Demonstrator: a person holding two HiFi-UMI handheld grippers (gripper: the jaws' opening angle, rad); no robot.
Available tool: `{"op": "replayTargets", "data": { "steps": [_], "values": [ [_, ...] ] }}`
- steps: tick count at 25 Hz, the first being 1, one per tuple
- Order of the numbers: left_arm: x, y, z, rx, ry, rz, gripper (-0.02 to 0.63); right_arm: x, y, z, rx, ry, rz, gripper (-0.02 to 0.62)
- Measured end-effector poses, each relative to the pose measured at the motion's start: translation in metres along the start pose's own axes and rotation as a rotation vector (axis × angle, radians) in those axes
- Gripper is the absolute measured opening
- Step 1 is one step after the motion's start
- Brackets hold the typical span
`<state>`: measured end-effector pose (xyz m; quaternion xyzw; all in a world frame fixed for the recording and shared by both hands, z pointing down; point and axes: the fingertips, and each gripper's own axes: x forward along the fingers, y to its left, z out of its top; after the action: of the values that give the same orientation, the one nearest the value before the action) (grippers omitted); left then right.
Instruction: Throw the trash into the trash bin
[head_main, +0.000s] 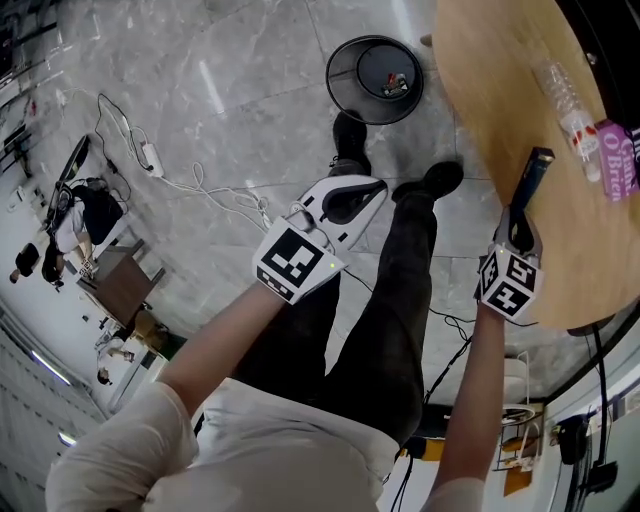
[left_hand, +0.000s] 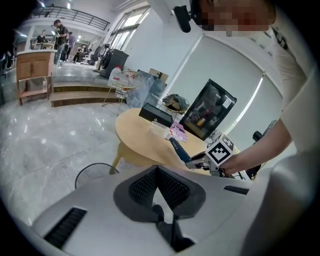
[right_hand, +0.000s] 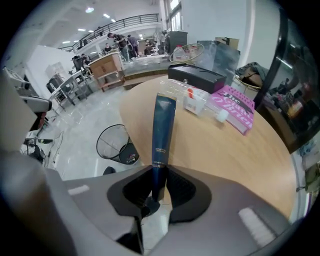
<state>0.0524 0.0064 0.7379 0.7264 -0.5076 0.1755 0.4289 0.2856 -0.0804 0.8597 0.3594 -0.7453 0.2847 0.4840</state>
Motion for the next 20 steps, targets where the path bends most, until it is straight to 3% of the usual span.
{"op": "replayTargets", "data": {
  "steps": [12, 20],
  "values": [
    [-0.044, 0.062, -0.017, -0.085, -0.031, 0.063, 0.006, 0.033, 0.117, 0.039, -0.201, -0.006, 0.095, 0.089],
    [-0.059, 0.107, -0.041, -0.153, -0.050, 0.113, 0.006, 0.082, 0.188, 0.041, -0.318, 0.046, 0.181, 0.089]
  ]
}}
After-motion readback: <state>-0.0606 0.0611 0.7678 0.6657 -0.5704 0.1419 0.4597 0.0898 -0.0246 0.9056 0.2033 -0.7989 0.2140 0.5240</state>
